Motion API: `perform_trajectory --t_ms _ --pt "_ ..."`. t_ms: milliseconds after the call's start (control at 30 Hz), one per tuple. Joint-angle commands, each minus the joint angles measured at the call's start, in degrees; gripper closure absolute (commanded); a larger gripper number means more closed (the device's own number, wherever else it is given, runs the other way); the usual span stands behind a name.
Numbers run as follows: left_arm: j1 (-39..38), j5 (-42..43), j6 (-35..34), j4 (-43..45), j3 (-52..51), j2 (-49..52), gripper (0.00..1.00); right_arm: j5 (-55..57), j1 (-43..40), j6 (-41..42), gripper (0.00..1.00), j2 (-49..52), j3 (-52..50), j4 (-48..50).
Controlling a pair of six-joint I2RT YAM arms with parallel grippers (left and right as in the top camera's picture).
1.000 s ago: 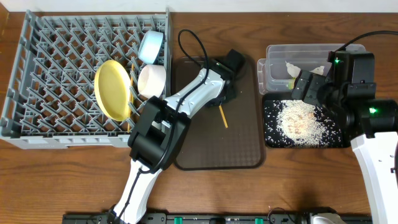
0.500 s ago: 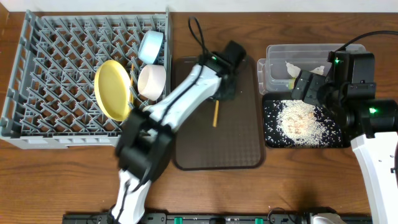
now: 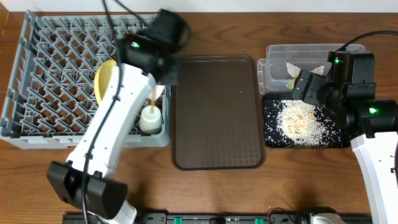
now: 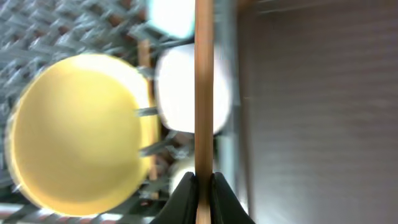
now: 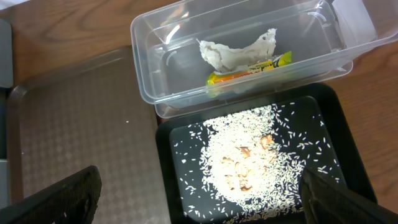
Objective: Sort waste into correct bins and load items into the dishwasher
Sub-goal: 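Carry chopstick to rack and insert it upright with left gripper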
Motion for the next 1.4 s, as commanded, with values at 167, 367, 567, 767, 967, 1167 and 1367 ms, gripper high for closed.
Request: perform_trajectory --t_ms 167,367,567,767,967,1167,1367 --pt "11.7 -0.9 2.9 0.5 -6.7 3.5 0.92 0.6 -0.6 0.6 0.01 0.1 0.2 -0.1" --pt "14.8 3.4 10.6 2.3 -9.0 4.7 0.92 0.6 -0.6 0.6 0.01 0.1 0.2 -0.1" --pt "14.9 3.0 12.1 2.5 -9.3 5.2 0.84 0.6 -0.6 0.6 0.01 0.1 0.2 -0.1" --pt "14.9 3.0 12.0 2.5 -9.3 5.2 0.61 0.6 -0.6 0.6 0.01 0.1 0.2 -0.1" --pt "14.9 3.0 11.8 2.5 -9.3 5.2 0.61 0.6 -0.6 0.6 0.01 0.1 0.2 -0.1" --pt "14.9 3.0 11.3 2.5 -9.2 5.2 0.61 0.6 -0.6 0.6 0.01 0.1 0.2 -0.1" --pt "14.9 3.0 7.9 7.3 -9.3 5.2 0.61 0.6 -0.6 0.6 0.01 0.1 0.2 -0.1"
